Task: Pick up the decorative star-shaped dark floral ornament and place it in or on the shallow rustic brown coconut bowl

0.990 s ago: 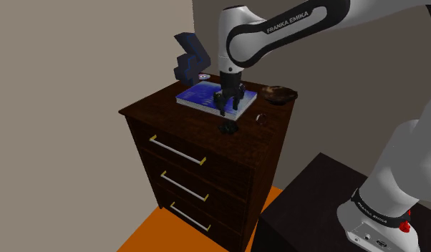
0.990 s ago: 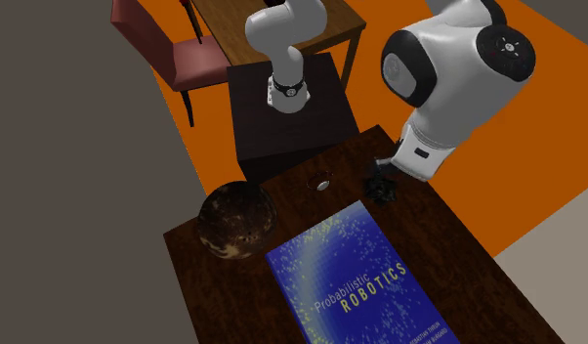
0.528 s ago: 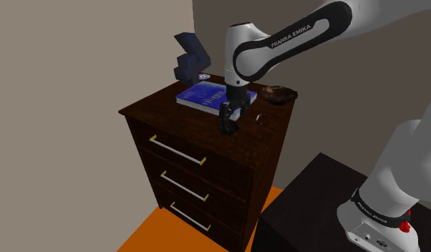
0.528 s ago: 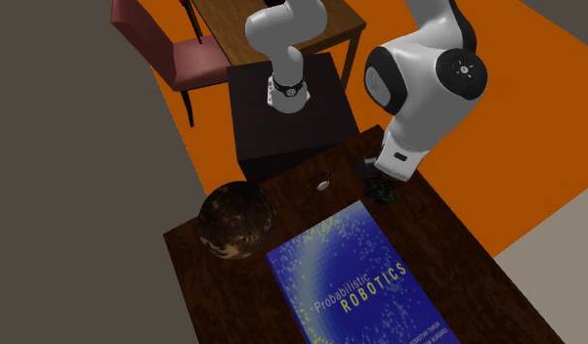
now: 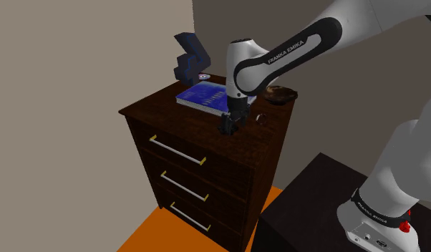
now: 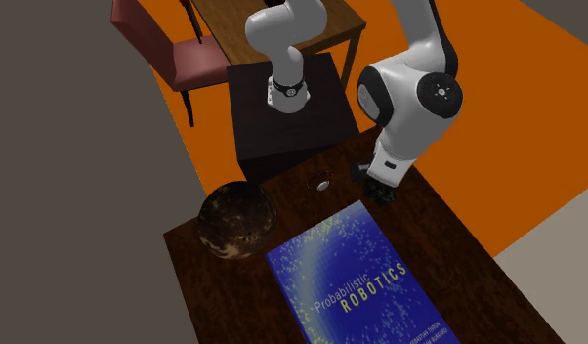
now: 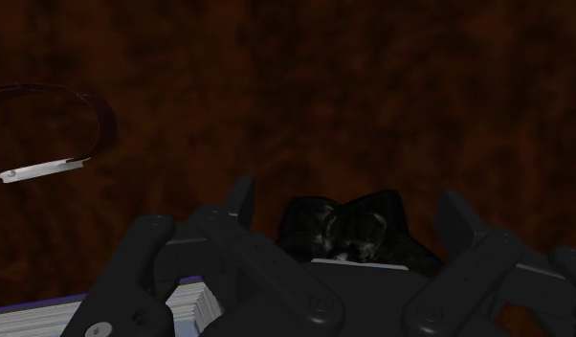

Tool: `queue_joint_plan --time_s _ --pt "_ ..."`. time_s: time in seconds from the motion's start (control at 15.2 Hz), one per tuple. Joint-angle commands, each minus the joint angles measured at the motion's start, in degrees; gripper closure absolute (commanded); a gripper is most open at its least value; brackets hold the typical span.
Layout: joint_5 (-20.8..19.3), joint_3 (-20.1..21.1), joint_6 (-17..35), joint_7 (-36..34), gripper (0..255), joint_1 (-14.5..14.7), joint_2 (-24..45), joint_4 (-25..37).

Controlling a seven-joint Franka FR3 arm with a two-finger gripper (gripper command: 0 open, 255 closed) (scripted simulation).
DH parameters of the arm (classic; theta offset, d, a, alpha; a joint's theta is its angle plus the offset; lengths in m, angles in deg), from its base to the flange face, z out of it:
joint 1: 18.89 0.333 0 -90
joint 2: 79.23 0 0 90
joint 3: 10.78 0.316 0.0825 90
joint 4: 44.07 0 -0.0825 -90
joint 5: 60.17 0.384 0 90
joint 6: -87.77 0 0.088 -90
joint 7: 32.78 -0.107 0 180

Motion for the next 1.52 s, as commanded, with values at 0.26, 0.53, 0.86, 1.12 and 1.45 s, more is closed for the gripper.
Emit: queue_joint_plan --time_s 0.26,0.53,0.86,1.12,1.45 --pt "0.0 0.0 0.7 -0.1 0 0.0 0.3 -0.4" --pt "0.0 0.0 0.7 -0.1 255 0.0 0.3 -0.4" --pt "0.0 0.0 0.6 -0.1 255 0.0 0.3 -0.4" --pt "0.0 0.0 -0.1 -0.1 255 0.0 -0.2 0.0" --pt "0.1 0.0 -4.0 -0.1 255 0.0 -2.1 1.9"
